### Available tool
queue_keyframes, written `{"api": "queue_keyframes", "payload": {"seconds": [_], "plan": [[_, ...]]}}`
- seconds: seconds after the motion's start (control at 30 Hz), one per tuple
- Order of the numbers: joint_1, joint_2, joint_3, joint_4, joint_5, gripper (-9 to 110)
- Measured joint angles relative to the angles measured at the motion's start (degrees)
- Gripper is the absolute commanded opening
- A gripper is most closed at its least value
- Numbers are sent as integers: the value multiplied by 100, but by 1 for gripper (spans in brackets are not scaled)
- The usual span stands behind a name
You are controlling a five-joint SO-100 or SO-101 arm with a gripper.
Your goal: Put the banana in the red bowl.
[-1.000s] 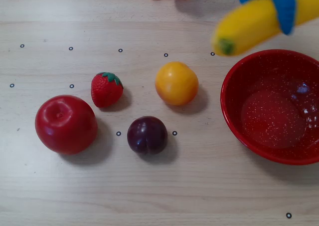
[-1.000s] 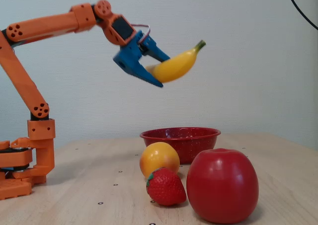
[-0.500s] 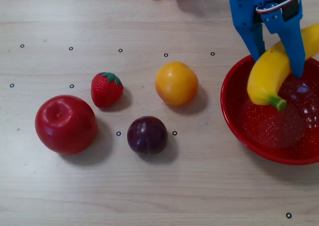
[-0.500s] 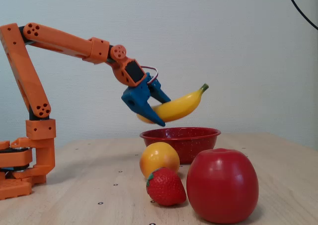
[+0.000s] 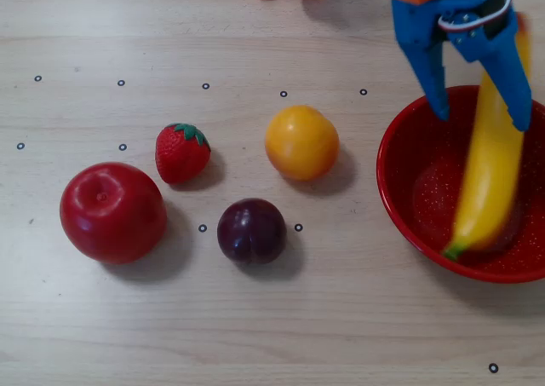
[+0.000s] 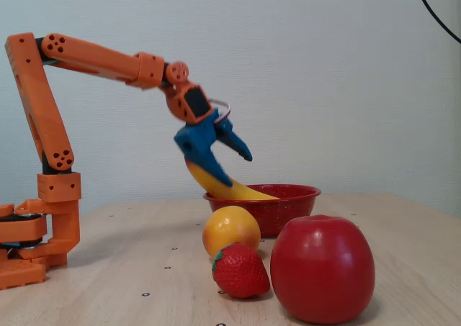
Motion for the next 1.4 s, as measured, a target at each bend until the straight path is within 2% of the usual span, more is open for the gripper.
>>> {"api": "queue_keyframes", "payload": {"seconds": [0.23,0.43,0.7,1.03,1.4], "plan": [[-202,18,-1037,1020,-360,1],[-765,255,-1573,1767,-563,0],[-1740,1362,-1477,1942,-1274,0],[-2856,3656,1318,958,-1459,0],[-3094,5871,4711,-483,-1266,0]]}}
